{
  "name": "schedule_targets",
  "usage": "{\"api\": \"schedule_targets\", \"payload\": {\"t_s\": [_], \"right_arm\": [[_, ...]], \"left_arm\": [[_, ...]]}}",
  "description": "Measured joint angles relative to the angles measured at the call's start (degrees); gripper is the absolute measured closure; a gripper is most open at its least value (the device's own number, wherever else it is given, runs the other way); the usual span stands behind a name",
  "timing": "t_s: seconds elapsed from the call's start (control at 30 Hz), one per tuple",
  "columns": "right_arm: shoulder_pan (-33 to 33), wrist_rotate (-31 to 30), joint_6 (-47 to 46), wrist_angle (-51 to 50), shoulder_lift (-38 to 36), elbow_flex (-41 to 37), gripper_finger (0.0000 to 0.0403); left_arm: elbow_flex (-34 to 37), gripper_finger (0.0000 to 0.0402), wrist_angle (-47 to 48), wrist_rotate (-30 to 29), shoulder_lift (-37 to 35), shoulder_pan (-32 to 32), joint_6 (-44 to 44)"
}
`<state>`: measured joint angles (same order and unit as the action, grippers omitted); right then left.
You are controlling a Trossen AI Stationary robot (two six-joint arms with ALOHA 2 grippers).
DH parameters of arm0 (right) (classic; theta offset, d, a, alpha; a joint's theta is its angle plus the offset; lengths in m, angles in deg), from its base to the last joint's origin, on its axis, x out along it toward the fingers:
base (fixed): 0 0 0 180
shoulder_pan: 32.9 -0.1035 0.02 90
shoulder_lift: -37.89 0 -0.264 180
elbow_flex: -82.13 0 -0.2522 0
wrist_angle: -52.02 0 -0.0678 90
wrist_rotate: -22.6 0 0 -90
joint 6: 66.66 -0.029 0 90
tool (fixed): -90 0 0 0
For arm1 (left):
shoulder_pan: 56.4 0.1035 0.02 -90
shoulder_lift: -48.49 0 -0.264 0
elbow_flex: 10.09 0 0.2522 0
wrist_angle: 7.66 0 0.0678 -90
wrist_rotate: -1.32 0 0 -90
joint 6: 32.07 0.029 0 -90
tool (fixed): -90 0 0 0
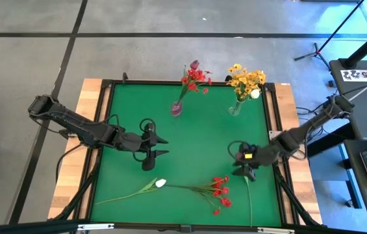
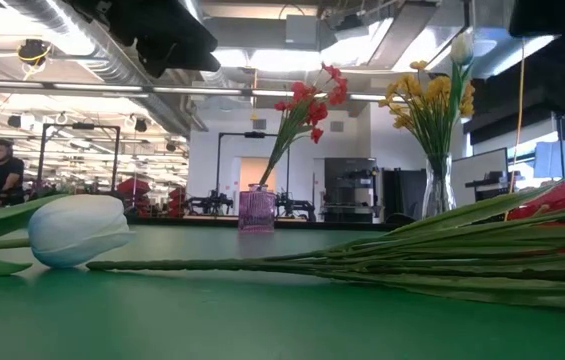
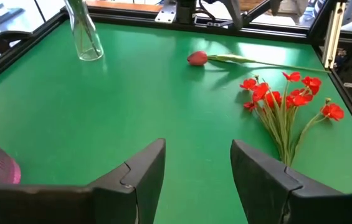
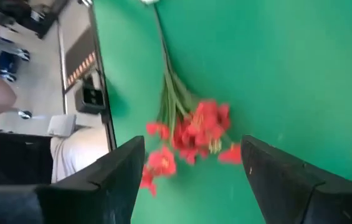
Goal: Sort flowers into vase by color
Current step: Put the pink flower into the pink vase
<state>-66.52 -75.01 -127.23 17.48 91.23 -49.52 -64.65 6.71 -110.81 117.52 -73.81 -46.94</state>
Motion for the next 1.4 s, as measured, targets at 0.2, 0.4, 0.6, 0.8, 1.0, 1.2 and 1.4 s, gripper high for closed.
{"api": "schedule_targets", "payload": {"t_s": [0.2, 0.4, 0.6, 0.8, 1.0, 1.2, 1.4], "right_arm": [[-6.8, -0.2, -13.9, -1.2, 4.5, 0.0, 0.0139], [-10.5, 2.8, -26.1, -4.9, 7.6, 0.0, 0.0139], [-11.4, 6.3, -30.5, -6.1, 10.1, 0.0, 0.0139], [-11.4, 7.0, -32.1, -8.1, 11.7, 0.0, 0.0139], [-11.4, 5.4, -36.7, -11.5, 12.8, 0.0, 0.0139], [-11.4, 3.7, -38.4, -12.9, 16.1, 0.0, 0.0139], [-11.4, 3.7, -40.1, -12.2, 20.9, 0.0, 0.0139]], "left_arm": [[0.0, 0.0226, -0.1, 0.0, 0.0, 0.8, 0.0], [0.0, 0.0226, -0.4, 0.1, 0.0, 1.3, 0.0], [0.0, 0.0226, -0.7, 0.0, 0.0, 1.5, -0.1], [0.0, 0.0226, -0.7, 0.0, 0.0, 1.8, -0.1], [0.0, 0.0226, -0.7, 0.0, 0.0, 1.8, 0.0], [0.0, 0.0226, -0.6, 0.1, 0.0, 1.8, 0.0], [0.0, 0.0226, -0.6, 0.1, 0.0, 1.8, -0.1]]}}
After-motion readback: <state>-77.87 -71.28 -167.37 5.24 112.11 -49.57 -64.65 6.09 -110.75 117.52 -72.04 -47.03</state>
